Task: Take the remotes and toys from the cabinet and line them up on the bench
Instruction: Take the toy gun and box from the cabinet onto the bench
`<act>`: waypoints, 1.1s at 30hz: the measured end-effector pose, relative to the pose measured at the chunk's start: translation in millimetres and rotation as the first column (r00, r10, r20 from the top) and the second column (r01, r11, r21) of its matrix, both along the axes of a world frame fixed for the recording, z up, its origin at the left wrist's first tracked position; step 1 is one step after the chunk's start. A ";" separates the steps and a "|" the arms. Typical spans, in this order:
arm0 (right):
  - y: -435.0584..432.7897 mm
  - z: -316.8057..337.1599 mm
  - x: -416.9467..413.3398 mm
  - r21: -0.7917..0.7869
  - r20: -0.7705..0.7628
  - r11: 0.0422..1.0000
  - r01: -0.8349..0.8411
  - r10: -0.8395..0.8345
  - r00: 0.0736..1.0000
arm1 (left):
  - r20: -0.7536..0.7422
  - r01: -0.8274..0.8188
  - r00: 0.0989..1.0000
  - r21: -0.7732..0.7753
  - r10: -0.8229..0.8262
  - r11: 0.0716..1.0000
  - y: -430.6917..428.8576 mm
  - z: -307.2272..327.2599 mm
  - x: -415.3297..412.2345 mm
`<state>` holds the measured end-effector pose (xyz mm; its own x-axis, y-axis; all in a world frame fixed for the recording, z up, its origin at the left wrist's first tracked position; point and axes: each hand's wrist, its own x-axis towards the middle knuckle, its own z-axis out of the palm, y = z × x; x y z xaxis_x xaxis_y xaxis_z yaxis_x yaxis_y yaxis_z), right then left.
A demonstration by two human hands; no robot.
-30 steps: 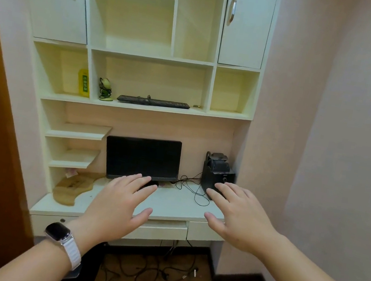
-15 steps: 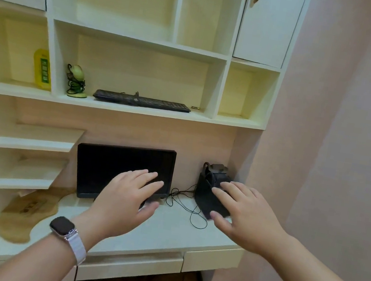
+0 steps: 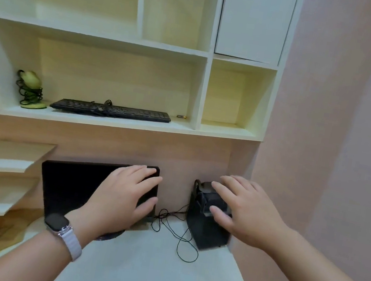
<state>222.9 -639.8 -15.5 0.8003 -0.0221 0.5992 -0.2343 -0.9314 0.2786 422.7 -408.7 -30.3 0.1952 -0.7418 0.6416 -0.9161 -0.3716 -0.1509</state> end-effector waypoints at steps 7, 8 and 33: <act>-92.2 43.5 29.4 -0.065 0.024 0.994 -0.092 0.094 0.995 | 0.075 -0.110 0.991 0.004 0.109 0.994 -64.7 45.1 -4.8; -100.4 49.6 34.2 -0.071 0.022 0.993 -0.097 0.099 0.995 | 0.091 -0.119 0.989 0.004 0.118 0.993 -71.7 50.0 -4.4; -154.0 276.3 215.6 -0.510 0.204 0.854 0.103 0.004 0.979 | 0.561 0.328 0.815 -0.242 -0.144 0.913 -248.1 236.8 194.8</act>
